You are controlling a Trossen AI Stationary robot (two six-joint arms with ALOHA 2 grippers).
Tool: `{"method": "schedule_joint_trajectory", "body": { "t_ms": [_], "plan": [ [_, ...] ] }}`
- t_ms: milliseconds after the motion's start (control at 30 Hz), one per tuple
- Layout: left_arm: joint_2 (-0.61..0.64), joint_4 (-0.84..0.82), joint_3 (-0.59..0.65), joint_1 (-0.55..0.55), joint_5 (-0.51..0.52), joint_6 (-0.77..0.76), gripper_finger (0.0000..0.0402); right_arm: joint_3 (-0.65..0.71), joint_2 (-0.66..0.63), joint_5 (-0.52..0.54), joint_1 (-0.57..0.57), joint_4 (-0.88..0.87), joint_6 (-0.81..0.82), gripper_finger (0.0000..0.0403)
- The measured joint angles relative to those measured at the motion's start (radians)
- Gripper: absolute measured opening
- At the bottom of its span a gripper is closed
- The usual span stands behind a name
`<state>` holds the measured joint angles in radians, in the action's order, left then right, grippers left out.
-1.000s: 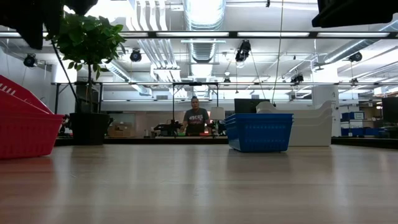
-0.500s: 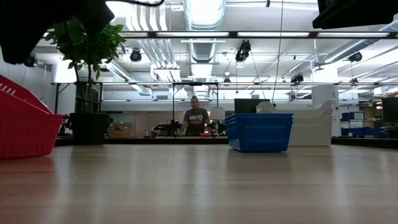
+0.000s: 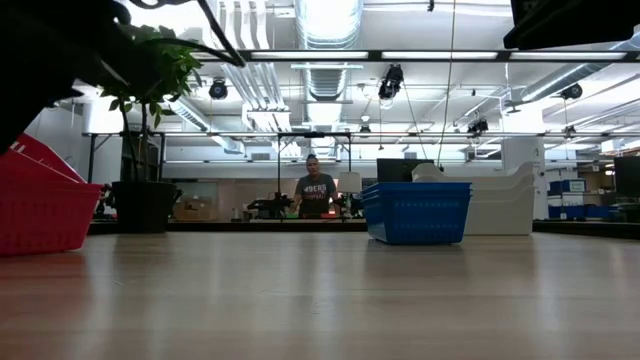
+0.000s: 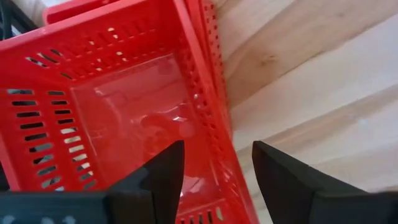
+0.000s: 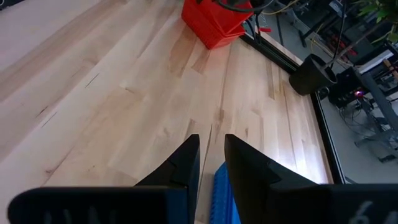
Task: Stack baskets by color
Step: Stack the right red bin on the stacked red bin
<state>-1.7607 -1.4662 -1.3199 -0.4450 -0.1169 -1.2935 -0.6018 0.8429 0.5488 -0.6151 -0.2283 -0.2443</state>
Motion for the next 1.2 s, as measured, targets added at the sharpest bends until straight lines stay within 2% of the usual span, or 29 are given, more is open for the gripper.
{"method": "schedule_joint_trajectory", "body": {
  "t_ms": [200,533,833,1200],
  "plan": [
    [0.000,0.019,0.018,0.000,0.000,0.028,0.0130,0.000,0.000,0.000,0.000,0.000,0.001,0.0068],
    [0.000,0.016,0.018,0.000,0.000,0.017,0.0011,0.000,0.000,0.000,0.000,0.000,0.004,0.0068],
    [0.035,0.000,0.000,0.000,0.030,-0.041,0.0003,0.000,0.000,0.000,0.000,0.000,0.009,0.0068],
    [0.201,-0.009,-0.002,-0.006,0.231,-0.178,0.0001,0.000,0.000,0.000,0.000,-0.001,0.018,0.0068]
  ]
}}
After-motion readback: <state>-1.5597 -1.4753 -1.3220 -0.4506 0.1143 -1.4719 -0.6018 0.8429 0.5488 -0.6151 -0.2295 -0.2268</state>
